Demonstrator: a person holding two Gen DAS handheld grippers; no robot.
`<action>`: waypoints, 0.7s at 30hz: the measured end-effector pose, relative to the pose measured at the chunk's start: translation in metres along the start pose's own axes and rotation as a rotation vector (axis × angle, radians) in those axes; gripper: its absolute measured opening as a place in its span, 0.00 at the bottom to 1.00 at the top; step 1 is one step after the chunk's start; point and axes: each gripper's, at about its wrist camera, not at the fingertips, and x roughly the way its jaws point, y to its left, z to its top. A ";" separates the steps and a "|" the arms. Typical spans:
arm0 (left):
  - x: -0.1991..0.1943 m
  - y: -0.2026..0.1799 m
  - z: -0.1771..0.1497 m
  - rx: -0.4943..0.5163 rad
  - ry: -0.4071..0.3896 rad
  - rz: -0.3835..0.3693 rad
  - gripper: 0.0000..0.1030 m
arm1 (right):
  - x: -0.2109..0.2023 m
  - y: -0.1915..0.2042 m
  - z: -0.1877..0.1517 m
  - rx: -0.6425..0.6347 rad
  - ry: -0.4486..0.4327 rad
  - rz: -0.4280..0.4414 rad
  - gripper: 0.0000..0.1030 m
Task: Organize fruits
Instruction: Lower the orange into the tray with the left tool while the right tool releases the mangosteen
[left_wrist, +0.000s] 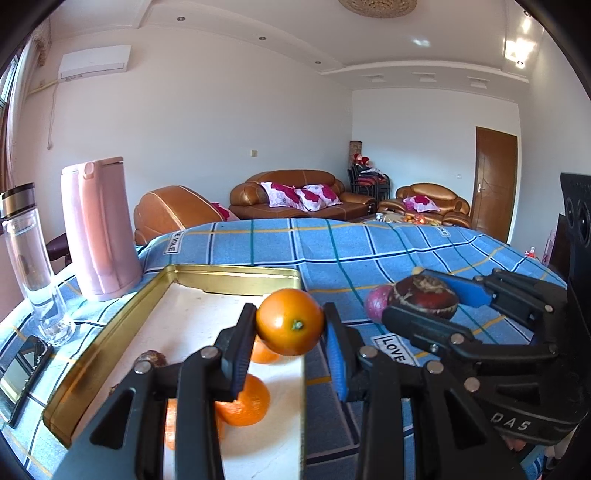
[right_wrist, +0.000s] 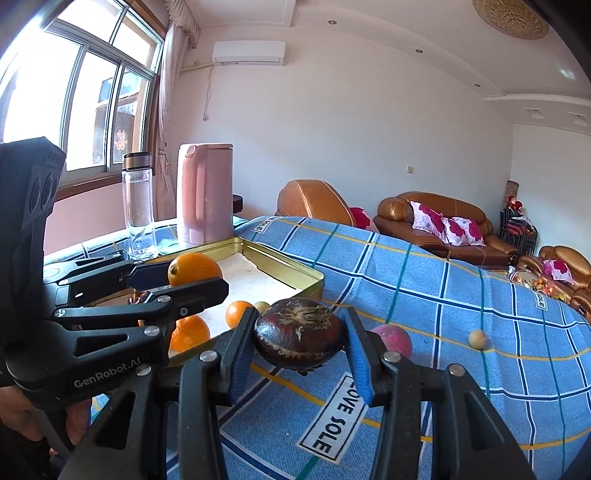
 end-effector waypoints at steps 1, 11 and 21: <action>-0.001 0.004 0.000 -0.002 -0.001 0.010 0.36 | 0.000 0.002 0.001 -0.003 -0.002 0.004 0.46; -0.005 0.029 -0.004 -0.017 0.008 0.063 0.36 | 0.006 0.024 0.012 -0.037 -0.008 0.052 0.46; -0.006 0.061 -0.010 -0.043 0.026 0.127 0.36 | 0.014 0.045 0.020 -0.064 -0.010 0.091 0.46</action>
